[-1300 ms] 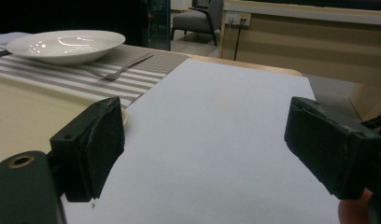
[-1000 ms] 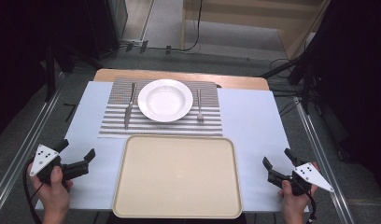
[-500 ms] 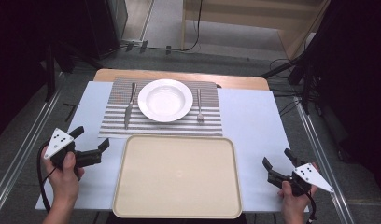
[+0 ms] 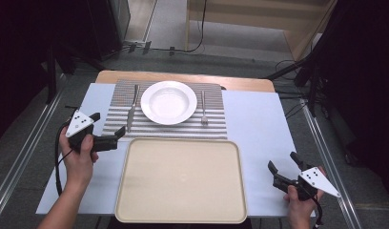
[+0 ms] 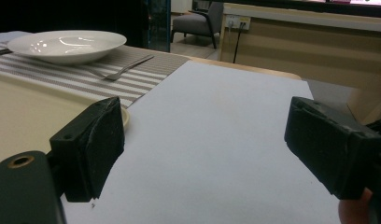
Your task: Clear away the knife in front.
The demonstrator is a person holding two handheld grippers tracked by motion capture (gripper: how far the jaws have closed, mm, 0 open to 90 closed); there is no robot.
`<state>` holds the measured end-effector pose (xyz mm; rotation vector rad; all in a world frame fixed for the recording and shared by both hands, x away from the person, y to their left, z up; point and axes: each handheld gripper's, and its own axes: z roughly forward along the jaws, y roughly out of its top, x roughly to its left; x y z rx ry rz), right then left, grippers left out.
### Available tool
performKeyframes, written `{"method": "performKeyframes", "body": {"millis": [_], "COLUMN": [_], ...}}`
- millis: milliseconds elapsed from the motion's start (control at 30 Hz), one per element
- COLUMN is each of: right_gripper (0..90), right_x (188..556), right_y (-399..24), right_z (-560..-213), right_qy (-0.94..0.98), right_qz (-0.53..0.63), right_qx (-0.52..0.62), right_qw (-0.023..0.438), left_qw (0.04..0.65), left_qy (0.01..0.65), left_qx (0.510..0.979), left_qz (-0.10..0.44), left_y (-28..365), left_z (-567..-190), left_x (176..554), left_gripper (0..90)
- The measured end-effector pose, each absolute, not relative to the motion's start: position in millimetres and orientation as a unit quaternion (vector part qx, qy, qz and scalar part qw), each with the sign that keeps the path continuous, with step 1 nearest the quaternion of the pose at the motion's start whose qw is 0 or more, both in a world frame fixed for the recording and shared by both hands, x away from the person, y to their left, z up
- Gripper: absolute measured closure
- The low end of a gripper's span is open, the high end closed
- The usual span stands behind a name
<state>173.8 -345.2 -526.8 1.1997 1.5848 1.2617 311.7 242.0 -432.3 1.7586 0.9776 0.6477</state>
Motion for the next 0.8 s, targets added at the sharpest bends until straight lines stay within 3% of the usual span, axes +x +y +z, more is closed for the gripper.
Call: {"method": "performKeyframes", "body": {"millis": [800], "right_gripper": [13.4], "right_x": [174], "right_y": [-343], "right_z": [-527], "right_qy": [0.627], "right_qz": [0.489], "right_qx": [0.470], "right_qw": [0.383], "left_qw": [0.470], "left_qy": [0.414], "left_qx": [0.741], "left_qz": [0.243], "left_y": [220], "left_z": [-422], "left_x": [377], "left_gripper": [0.0]}}
